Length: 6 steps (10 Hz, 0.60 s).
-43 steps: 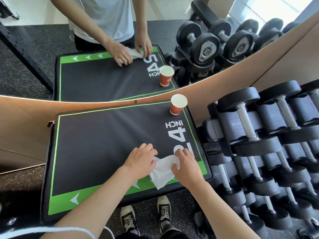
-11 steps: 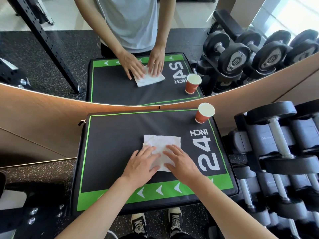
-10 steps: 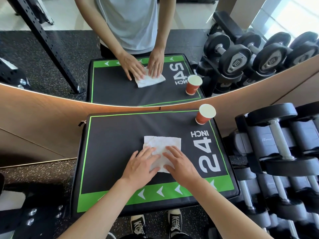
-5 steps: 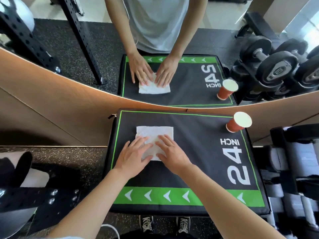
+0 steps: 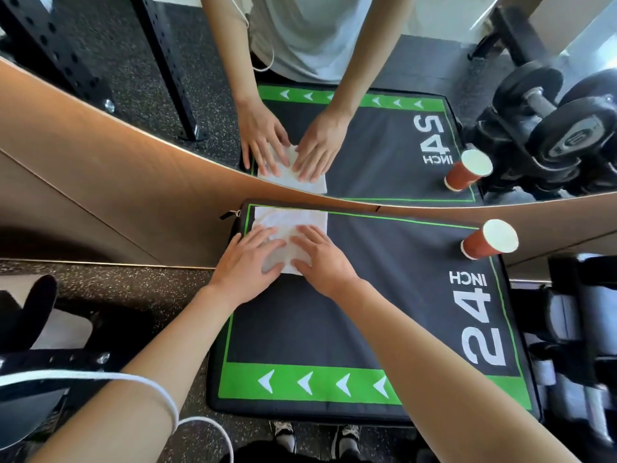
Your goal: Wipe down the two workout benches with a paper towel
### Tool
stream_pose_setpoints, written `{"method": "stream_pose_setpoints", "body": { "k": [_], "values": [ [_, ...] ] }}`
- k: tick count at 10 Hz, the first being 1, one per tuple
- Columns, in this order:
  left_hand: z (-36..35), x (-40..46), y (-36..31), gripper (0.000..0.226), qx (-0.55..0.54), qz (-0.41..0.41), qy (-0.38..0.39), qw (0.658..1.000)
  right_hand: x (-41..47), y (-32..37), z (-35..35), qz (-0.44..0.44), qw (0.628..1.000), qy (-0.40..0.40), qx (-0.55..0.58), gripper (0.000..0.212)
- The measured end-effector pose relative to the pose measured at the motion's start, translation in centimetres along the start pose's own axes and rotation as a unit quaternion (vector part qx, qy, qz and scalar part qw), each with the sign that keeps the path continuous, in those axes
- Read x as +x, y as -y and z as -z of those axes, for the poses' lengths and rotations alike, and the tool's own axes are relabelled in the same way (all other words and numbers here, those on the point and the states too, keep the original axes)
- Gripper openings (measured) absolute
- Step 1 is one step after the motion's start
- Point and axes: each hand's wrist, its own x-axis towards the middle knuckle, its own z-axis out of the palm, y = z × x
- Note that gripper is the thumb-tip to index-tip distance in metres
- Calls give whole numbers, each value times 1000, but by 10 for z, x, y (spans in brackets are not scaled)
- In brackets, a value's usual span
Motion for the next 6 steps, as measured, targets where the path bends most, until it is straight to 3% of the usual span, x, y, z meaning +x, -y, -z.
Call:
{"method": "stream_pose_setpoints", "body": {
  "k": [3, 6],
  "values": [
    [1, -3, -6, 48, -14, 29, 9, 999, 3, 5, 2, -9, 1000, 24, -11, 54],
    [10, -43, -31, 48, 5, 83, -58, 995, -19, 10, 12, 14, 1000, 10, 0, 55]
  ]
}}
